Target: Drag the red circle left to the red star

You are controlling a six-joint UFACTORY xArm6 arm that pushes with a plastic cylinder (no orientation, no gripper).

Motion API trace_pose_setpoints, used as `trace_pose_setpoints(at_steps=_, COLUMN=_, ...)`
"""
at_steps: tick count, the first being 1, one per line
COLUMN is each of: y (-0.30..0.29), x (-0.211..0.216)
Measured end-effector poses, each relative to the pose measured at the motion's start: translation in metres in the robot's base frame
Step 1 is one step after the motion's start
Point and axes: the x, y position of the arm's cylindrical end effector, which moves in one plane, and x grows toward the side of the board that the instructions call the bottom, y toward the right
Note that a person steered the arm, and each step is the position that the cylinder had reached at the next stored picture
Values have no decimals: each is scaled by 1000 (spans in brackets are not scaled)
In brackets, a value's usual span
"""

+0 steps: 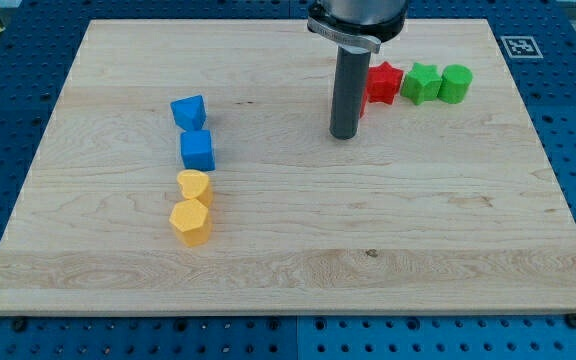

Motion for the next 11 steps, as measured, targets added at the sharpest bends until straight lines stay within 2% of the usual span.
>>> trace_pose_setpoints(at_steps=2, y=32, x=0)
trace_pose_setpoints(at_steps=5, y=17, x=0)
trace_pose_setpoints(at_steps=11, y=13, x=-42)
